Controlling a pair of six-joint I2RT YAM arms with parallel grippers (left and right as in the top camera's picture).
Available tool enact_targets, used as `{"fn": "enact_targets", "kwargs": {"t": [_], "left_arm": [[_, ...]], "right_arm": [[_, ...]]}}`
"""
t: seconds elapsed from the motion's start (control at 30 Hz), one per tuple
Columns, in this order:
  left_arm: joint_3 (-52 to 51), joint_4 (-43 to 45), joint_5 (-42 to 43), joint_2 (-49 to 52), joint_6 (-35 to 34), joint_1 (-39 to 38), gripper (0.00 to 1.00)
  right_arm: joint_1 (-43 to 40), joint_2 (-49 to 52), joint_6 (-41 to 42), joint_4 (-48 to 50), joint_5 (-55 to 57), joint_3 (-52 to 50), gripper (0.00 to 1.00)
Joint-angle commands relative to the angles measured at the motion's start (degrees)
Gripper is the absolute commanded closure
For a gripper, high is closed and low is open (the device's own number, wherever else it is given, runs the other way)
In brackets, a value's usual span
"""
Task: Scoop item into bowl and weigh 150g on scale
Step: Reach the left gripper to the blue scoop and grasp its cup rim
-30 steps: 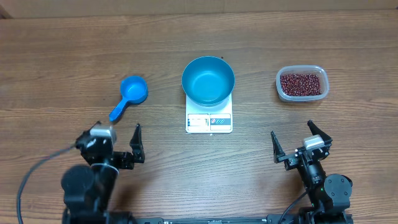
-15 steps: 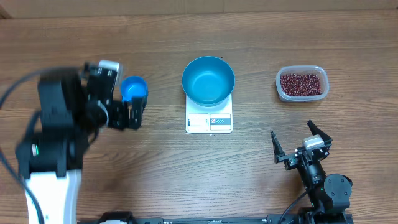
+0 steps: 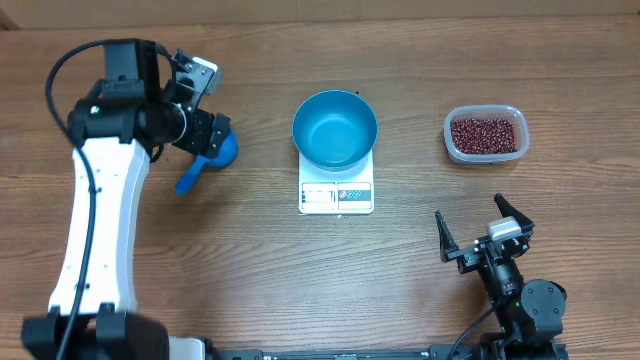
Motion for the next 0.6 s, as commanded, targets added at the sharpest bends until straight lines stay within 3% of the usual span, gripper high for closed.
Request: {"fn": "enact_targets", "kwargs": {"t": [0.0,0.33,0.57], "left_arm": [[1.36,2.75,-4.61,3.58,2.86,0.50,0.14],[1.36,11.26,-4.68,12.90,3.41,2.71,0.24],[1.36,12.11,-4.92,19.32,5.40,3.08,0.31]], "right_arm": [[-0.20,-0.68,0.17,0.26,-0.04,-0.15,0.00],[-0.20,-0.68,0.17,0.24,-0.04,-0.15,0.00],[-0.20,-0.68,0.17,0.24,-0.04,-0.15,0.00]]}}
